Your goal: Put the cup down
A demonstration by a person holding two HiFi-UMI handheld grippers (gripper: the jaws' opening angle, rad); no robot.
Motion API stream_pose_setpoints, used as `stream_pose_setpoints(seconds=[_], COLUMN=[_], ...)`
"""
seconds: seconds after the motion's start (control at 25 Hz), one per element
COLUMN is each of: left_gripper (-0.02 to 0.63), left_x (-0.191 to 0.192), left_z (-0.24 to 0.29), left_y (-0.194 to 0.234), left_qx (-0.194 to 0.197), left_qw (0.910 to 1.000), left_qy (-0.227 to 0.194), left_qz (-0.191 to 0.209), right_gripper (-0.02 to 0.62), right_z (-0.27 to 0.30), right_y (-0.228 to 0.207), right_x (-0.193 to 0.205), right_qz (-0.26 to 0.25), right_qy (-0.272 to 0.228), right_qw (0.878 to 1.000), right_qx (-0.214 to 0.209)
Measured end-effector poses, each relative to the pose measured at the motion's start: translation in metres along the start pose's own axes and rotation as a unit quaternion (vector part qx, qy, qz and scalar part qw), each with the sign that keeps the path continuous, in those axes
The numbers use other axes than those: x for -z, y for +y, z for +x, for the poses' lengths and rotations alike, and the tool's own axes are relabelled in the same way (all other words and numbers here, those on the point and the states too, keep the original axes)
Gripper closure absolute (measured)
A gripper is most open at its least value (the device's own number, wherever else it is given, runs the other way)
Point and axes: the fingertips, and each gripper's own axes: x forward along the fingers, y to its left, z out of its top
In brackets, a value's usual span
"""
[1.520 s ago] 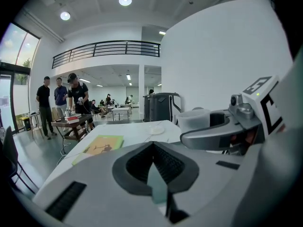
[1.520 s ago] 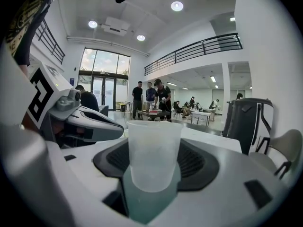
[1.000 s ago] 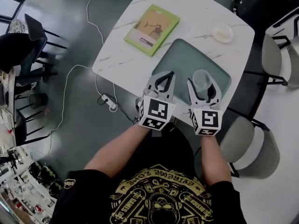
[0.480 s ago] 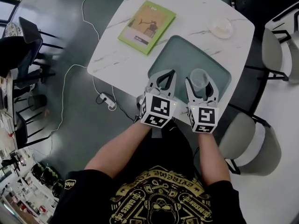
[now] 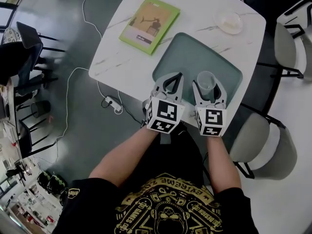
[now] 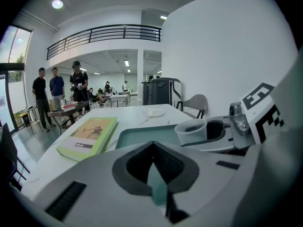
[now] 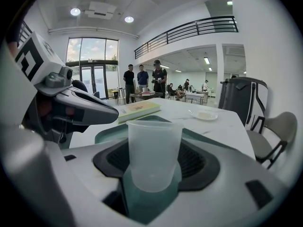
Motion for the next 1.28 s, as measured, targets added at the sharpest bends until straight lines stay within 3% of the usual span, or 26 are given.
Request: stream_pose_setpoints(seconds=[0.4, 1.28], left_gripper=[0.603, 0.603], left_x=[0.004, 0.007], left_z=[0.0, -0.002], left_y=[-0.007, -0.029], left_qx=[0.01, 0.031], left_qw=[0.9999, 0.9994], left_qy=[0.001, -0.001], left_qz=[-0.001, 0.012], right_gripper=[0.315, 0.291], right_z=[-0.001, -0.019], right_y=[0.0, 0.0], right_x=[0.027, 0.045], right_qz=[0.006, 0.022], right_qy=[0.032, 0.038], right_qw=[0.999, 0.999], right_qx=[0.01, 0.015])
